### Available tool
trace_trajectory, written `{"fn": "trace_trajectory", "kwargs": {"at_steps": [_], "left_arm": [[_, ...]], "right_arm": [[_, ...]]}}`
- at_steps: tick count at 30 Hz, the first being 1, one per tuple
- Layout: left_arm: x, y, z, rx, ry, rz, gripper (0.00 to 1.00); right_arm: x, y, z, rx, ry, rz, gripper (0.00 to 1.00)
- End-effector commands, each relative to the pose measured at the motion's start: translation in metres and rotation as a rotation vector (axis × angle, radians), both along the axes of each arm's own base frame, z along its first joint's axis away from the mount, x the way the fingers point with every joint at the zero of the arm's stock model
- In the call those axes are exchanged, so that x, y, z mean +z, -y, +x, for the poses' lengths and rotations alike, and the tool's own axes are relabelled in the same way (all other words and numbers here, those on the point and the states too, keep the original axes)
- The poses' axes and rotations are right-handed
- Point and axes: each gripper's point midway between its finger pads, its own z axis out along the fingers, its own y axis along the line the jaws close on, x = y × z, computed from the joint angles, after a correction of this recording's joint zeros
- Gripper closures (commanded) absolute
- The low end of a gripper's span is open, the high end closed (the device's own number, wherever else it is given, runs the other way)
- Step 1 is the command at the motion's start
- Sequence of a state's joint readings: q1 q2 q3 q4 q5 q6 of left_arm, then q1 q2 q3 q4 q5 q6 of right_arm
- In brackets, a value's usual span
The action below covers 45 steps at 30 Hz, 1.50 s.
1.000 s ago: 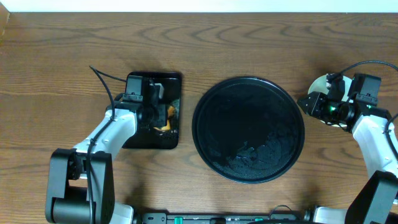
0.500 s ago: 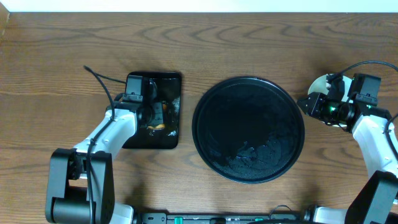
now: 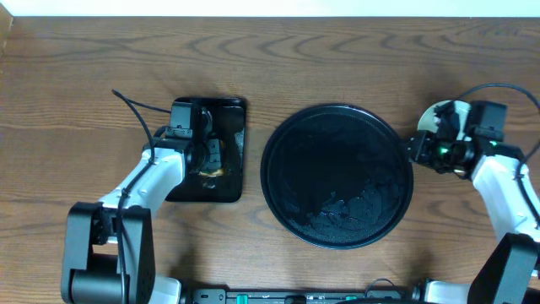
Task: Clean dirty plates on tray and stack at the side
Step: 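Drop the sponge into the small tray with the left gripper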
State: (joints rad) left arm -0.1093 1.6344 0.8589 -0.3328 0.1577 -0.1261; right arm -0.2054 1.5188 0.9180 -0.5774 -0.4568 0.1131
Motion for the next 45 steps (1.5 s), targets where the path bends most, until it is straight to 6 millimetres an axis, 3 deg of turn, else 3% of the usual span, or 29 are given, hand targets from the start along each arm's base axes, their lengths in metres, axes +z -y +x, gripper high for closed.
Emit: {"fn": "trace_trajectory", "kwargs": {"at_steps": [1,5,6,7,13,18,21,25,33,38,41,45], "left_arm": [[0.029,-0.005,0.009,0.022,0.085,0.017,0.29],[0.055,-0.011,0.004,0.04,0.139,0.039,0.22],[0.062,-0.011,0.002,0.04,0.149,0.037,0.22],[0.068,-0.011,-0.001,0.041,0.156,0.036,0.21],[0.083,-0.016,-0.042,0.109,0.074,0.014,0.2],[0.078,-0.022,-0.099,0.184,-0.115,0.018,0.16],[0.085,-0.024,-0.119,0.175,-0.143,0.027,0.15],[0.106,-0.025,-0.128,0.142,-0.037,0.019,0.15],[0.158,-0.027,-0.148,0.089,0.363,-0.019,0.14],[0.18,-0.028,-0.158,0.091,0.493,-0.04,0.14],[0.185,-0.029,-0.161,0.091,0.522,-0.045,0.14],[0.185,-0.029,-0.161,0.091,0.521,-0.045,0.14]], "right_arm": [[0.014,-0.001,0.006,0.037,0.053,-0.169,0.51],[0.026,-0.015,0.009,0.079,0.109,-0.297,0.27],[0.03,-0.021,0.009,0.1,0.127,-0.317,0.18],[0.034,-0.029,0.008,0.14,0.147,-0.327,0.01],[0.039,-0.063,-0.015,0.286,0.141,-0.339,0.01],[0.034,-0.058,-0.04,0.225,0.03,-0.318,0.01],[0.038,-0.055,-0.054,0.2,-0.004,-0.313,0.01],[0.054,-0.052,-0.067,0.186,0.064,-0.314,0.01],[0.11,-0.037,-0.099,0.084,0.414,-0.333,0.01],[0.138,-0.03,-0.118,0.037,0.562,-0.338,0.01],[0.145,-0.028,-0.126,0.029,0.599,-0.334,0.01],[0.141,-0.027,-0.133,0.033,0.577,-0.337,0.01]]}}
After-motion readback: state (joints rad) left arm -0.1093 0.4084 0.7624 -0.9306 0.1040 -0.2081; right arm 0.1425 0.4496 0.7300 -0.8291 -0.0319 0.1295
